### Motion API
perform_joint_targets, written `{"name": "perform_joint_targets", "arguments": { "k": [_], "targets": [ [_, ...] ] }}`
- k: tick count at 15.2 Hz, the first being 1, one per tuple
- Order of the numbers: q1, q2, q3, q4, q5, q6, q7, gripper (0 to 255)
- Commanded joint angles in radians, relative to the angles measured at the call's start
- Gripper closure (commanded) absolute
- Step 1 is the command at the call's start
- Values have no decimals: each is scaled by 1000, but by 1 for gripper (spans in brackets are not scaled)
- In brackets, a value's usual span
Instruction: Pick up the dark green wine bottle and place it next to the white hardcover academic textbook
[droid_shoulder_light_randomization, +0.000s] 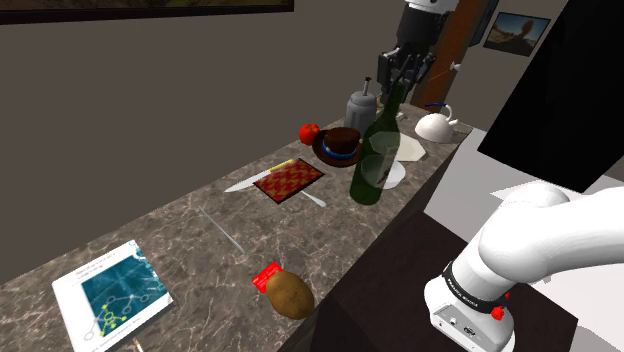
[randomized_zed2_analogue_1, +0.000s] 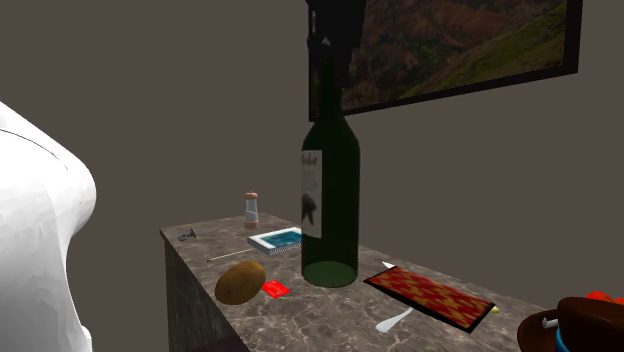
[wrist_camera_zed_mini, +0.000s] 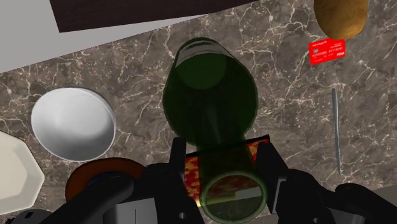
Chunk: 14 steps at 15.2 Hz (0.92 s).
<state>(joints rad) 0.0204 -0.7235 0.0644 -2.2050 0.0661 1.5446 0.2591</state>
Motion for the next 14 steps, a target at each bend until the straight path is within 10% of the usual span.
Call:
{"name": "perform_joint_targets", "arguments": {
  "k": [1, 14],
  "targets": [
    [-1, 11, -1, 39, -1, -27, 1, 255],
    [-3, 95, -4, 282, -6, -187, 8, 255]
  ]
}}
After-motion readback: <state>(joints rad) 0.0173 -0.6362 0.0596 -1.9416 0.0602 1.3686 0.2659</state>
